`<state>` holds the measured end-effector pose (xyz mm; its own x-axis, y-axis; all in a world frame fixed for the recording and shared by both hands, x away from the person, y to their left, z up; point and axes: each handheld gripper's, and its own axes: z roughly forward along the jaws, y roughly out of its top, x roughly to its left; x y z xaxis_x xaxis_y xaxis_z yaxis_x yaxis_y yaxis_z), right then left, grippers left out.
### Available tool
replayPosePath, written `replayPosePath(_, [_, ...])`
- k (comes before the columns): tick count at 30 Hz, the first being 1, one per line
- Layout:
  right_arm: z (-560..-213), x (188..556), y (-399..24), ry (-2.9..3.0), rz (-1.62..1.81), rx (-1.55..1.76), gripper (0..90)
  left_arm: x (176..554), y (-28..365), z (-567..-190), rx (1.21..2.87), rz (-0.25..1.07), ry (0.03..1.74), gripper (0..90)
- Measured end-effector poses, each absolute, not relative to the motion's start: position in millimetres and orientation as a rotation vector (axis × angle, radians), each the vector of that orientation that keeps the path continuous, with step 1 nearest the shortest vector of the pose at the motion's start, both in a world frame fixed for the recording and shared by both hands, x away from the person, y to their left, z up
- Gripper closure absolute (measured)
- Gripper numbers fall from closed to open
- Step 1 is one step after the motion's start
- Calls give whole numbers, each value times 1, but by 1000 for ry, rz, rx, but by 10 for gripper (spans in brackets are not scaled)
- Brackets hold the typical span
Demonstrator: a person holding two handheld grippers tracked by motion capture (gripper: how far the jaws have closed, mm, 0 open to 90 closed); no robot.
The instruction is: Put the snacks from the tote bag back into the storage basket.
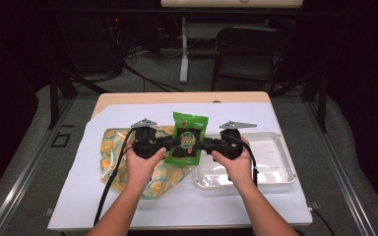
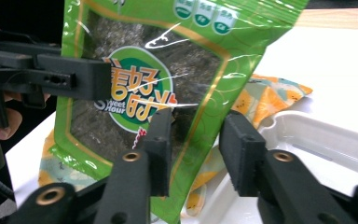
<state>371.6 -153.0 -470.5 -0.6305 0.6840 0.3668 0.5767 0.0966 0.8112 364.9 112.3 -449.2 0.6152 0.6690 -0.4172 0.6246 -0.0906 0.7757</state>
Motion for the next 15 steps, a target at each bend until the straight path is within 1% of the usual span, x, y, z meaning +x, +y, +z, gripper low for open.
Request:
replayPosePath(11, [-471,373,-163,2158,1636,1373,839,364,105,-454,1811,44,1027,712])
replayPosePath(15, [-471,373,-166,2138,1659,1381,877,365,105,-454,1809,41,1023,708])
